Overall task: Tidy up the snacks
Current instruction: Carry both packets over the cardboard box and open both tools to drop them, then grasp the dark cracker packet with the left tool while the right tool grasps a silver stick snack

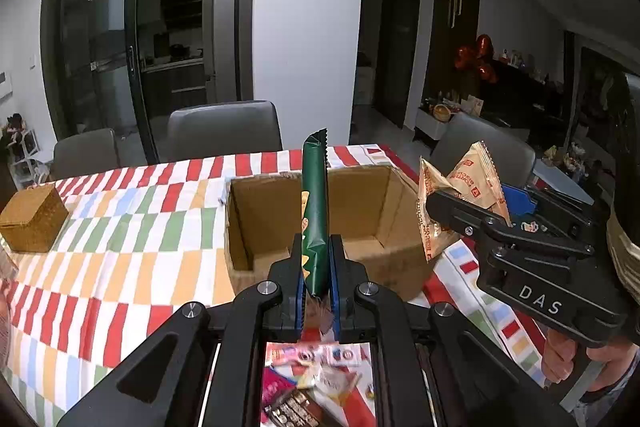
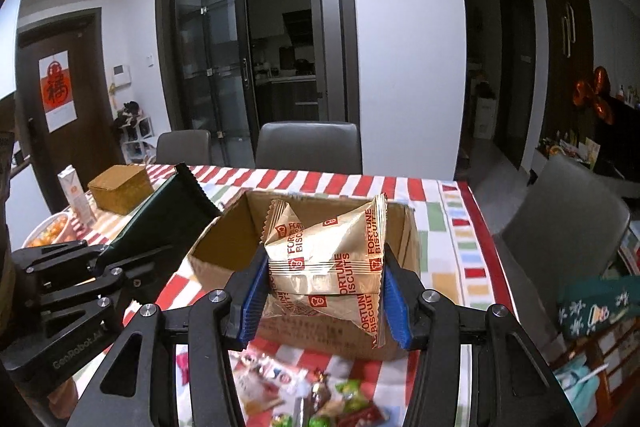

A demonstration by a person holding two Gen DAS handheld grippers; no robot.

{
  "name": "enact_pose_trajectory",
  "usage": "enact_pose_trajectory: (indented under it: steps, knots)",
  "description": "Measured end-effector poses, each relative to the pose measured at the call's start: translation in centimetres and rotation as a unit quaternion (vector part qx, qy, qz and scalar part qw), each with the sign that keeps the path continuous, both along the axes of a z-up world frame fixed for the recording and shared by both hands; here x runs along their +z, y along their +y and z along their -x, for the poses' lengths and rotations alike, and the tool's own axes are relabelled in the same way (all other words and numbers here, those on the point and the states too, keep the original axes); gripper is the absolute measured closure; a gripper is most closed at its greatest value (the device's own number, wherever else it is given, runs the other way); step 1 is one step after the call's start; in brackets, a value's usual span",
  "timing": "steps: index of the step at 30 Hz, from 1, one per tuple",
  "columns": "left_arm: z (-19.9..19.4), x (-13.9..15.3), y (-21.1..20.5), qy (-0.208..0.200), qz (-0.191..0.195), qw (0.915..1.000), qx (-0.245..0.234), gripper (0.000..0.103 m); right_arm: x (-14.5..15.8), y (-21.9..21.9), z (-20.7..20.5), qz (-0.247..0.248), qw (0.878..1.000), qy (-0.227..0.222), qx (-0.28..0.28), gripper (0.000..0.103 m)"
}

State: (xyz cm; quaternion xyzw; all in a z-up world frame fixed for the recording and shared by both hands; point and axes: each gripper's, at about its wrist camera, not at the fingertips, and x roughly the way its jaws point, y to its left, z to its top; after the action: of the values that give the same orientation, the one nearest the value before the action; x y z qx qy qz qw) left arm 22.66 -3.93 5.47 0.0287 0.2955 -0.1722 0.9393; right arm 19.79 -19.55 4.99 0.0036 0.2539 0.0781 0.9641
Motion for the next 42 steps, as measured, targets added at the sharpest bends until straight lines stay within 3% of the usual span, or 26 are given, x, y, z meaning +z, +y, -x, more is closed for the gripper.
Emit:
enact_pose_trajectory:
  steps: [15,17,18,25,35,42]
  knots:
    - [-7.6,-1.0,-1.1,0.042,-0.018,0.9989,0.01,0.089,-0.9,-0.1,-7.6,0.006,0.999,0.044,-0.008,0.05]
    - [-7.9,-0.9,-1.1,0.033,-0.03,0.9987,0.025,0.064,-1.1,-0.2,-8.3,0.007,0.999,0.05,-0.013,0.045]
    - [-7.9,-0.9,-0.9,0.029,-0.031,0.9987,0.03,0.058,-1.2,-0.3,-8.5,0.008,0.998,0.054,-0.018,0.038]
    - [-5.2,-0.5,-0.1,0.018,-0.049,0.9975,0.046,0.05,-1.1,-0.9,-6.8,0.005,0.998,0.047,-0.03,0.034]
    - [1.0,-0.2,0.6,0.003,-0.06,0.9974,0.04,0.045,-0.7,0.5,0.3,0.01,1.0,0.016,0.002,0.034]
    - [5.1,-1.2,1.2,0.014,-0.054,0.9975,0.044,0.042,-1.2,1.3,4.1,0.014,1.0,0.013,0.018,0.035]
